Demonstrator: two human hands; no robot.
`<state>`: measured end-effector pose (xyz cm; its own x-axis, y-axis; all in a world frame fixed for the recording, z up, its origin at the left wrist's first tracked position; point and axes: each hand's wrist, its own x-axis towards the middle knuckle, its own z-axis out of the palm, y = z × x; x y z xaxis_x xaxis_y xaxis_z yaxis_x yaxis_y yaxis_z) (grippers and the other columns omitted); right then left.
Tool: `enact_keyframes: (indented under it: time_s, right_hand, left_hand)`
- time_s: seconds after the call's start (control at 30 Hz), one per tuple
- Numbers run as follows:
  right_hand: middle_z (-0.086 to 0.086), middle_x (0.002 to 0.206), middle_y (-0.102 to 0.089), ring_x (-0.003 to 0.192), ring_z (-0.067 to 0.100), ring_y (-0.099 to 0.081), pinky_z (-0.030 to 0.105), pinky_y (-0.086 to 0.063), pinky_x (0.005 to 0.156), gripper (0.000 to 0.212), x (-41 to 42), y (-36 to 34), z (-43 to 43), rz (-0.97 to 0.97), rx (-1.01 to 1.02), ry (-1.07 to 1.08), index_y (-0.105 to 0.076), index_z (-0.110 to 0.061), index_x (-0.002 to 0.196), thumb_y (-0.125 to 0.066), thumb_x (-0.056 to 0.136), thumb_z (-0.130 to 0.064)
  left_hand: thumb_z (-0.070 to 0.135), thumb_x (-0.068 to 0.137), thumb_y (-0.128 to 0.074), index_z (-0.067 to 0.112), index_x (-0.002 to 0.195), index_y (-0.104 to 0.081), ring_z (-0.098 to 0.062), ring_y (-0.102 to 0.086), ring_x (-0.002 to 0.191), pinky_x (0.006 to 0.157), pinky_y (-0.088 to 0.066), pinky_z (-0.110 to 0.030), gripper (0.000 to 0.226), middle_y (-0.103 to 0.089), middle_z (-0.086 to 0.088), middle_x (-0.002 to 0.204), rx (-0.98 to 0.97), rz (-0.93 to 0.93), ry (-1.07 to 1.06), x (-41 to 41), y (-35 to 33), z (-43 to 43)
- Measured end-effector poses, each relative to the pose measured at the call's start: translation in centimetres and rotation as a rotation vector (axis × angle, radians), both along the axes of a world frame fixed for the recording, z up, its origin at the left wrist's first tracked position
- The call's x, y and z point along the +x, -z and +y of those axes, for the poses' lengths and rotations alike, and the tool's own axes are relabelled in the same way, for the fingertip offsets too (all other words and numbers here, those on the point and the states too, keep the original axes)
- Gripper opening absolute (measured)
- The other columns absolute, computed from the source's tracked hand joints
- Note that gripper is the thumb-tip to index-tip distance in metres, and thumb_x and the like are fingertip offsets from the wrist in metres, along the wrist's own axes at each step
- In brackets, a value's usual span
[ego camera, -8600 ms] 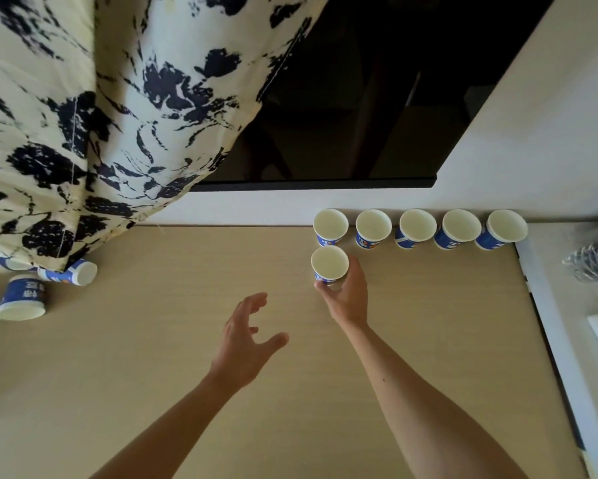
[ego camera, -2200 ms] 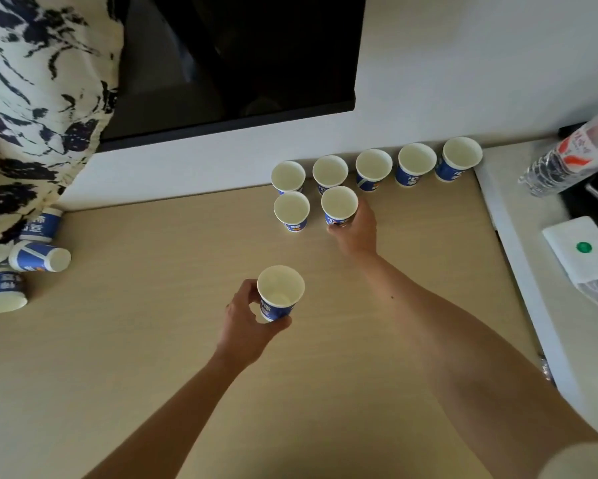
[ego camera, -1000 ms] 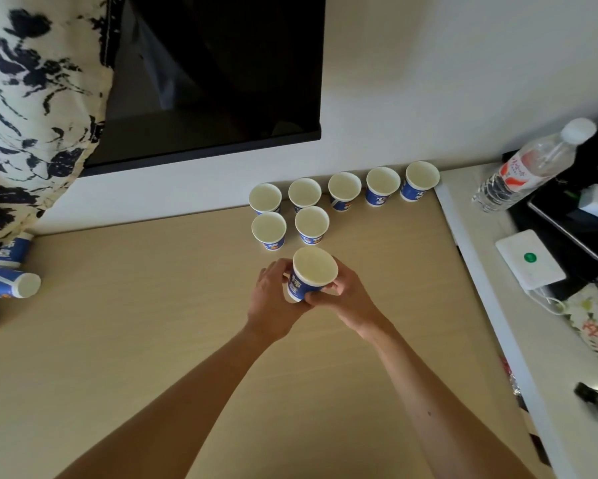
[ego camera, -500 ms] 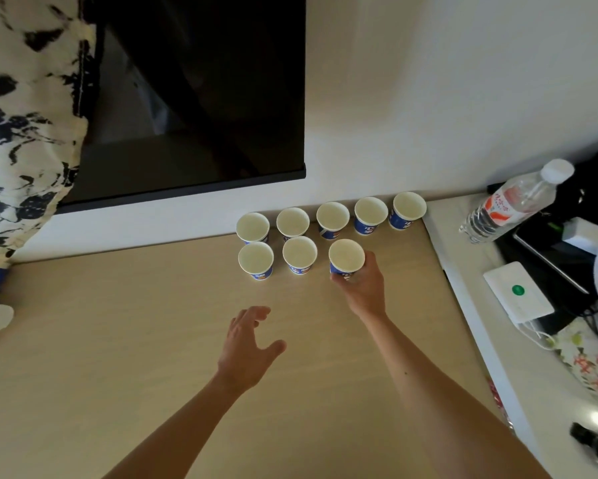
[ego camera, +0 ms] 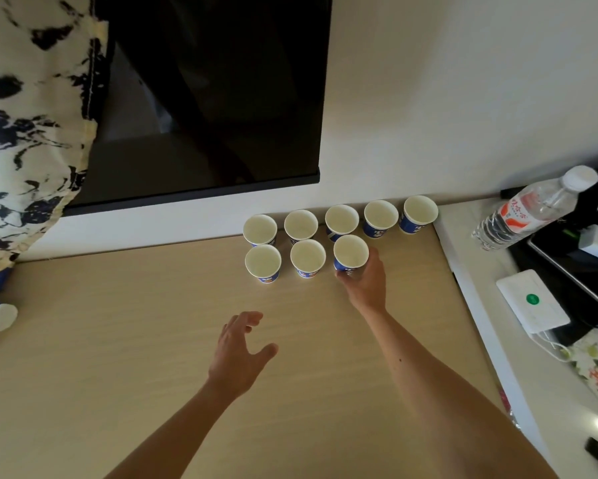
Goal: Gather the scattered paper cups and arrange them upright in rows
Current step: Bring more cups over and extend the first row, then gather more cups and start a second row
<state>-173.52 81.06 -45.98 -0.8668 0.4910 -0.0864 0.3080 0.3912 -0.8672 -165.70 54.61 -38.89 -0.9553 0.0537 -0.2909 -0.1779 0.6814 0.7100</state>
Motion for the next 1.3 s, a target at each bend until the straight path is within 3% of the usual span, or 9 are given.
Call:
enact_keyframes:
  time_s: [0.23,0.43,0.57,0.7,0.73,0.83,1.03,1.2,1.3]
  right_hand:
    - [0.006,0.134,-0.051,0.117,0.020,-0.054,0.040,-0.048,0.101,0.082,2.7,-0.4,-0.5,-0.040,-0.056,0.040,-0.042,-0.009,0.141,-0.084,0.071,0.000]
    - [0.017,0.125,-0.050,0.108,0.031,-0.056,0.053,-0.050,0.091,0.076,10.7,-0.4,-6.3,-0.017,-0.047,0.149,-0.042,-0.002,0.142,-0.077,0.076,0.009]
    - [0.012,0.123,-0.052,0.107,0.028,-0.057,0.052,-0.050,0.091,0.073,13.3,-1.0,-11.7,-0.036,-0.062,0.010,-0.044,-0.002,0.140,-0.076,0.076,0.010]
    - [0.004,0.118,-0.052,0.106,0.021,-0.058,0.019,-0.047,0.084,0.069,13.9,-2.7,-18.1,-0.013,-0.063,-0.220,-0.045,-0.008,0.137,-0.076,0.077,0.006]
    - [0.003,0.116,-0.052,0.106,0.021,-0.058,0.016,-0.045,0.083,0.068,13.9,-3.1,-19.6,-0.008,-0.057,-0.284,-0.046,-0.008,0.136,-0.076,0.077,0.005]
    - [0.004,0.119,-0.050,0.109,0.018,-0.057,0.022,-0.044,0.092,0.066,14.0,-5.0,-24.9,0.005,-0.052,-0.452,-0.045,-0.008,0.137,-0.075,0.079,0.002]
    - [-0.001,0.125,-0.049,0.115,0.014,-0.054,0.012,-0.035,0.091,0.064,15.2,-7.8,-35.2,-0.001,0.010,-0.668,-0.045,-0.008,0.139,-0.075,0.083,-0.006]
    - [0.004,0.137,-0.048,0.122,0.013,-0.051,0.005,-0.032,0.092,0.067,15.8,-8.8,-43.7,-0.036,0.031,-0.797,-0.041,-0.006,0.144,-0.074,0.086,-0.007]
    - [0.002,0.134,-0.046,0.121,0.014,-0.052,0.001,-0.030,0.090,0.068,15.8,-9.0,-48.2,-0.053,0.055,-0.867,-0.041,-0.007,0.144,-0.074,0.085,-0.006]
  left_hand:
    - [0.020,0.072,-0.083,0.020,0.121,-0.058,-0.015,-0.055,0.103,0.088,-0.048,-0.036,0.055,-0.060,0.006,0.113,0.018,0.018,-0.031,-0.1,-0.7,-1.1]
    - [0.017,0.072,-0.084,0.015,0.121,-0.058,-0.017,-0.056,0.103,0.087,-0.048,-0.035,0.055,-0.061,0.002,0.113,0.059,0.051,-0.124,0.6,-2.4,-3.9]
    - [0.020,0.074,-0.083,0.015,0.122,-0.057,-0.015,-0.055,0.103,0.087,-0.048,-0.031,0.055,-0.060,0.003,0.113,0.051,0.081,-0.189,2.1,-3.2,-8.0]
    - [0.020,0.075,-0.083,0.015,0.123,-0.057,-0.015,-0.055,0.103,0.086,-0.048,-0.031,0.054,-0.059,0.002,0.113,0.022,0.087,-0.278,4.5,-3.4,-13.7]
    - [0.020,0.075,-0.083,0.015,0.123,-0.057,-0.016,-0.055,0.103,0.086,-0.049,-0.032,0.054,-0.059,0.002,0.113,0.020,0.080,-0.299,5.1,-3.3,-15.0]
    - [0.019,0.075,-0.083,0.014,0.123,-0.057,-0.018,-0.055,0.105,0.088,-0.050,-0.037,0.055,-0.059,0.000,0.114,0.005,0.066,-0.361,7.4,-3.2,-19.8]
    - [0.020,0.075,-0.082,0.014,0.123,-0.056,-0.020,-0.055,0.107,0.089,-0.050,-0.038,0.055,-0.059,0.000,0.114,-0.018,0.047,-0.476,11.1,-3.6,-29.7]
    - [0.019,0.075,-0.081,0.013,0.123,-0.057,-0.020,-0.052,0.108,0.086,-0.041,-0.027,0.054,-0.059,-0.001,0.115,-0.032,0.064,-0.547,12.6,-3.7,-37.3]
    - [0.019,0.076,-0.081,0.013,0.124,-0.056,-0.022,-0.051,0.111,0.092,-0.040,-0.027,0.055,-0.059,-0.002,0.117,-0.023,0.072,-0.596,12.8,-3.5,-41.4]
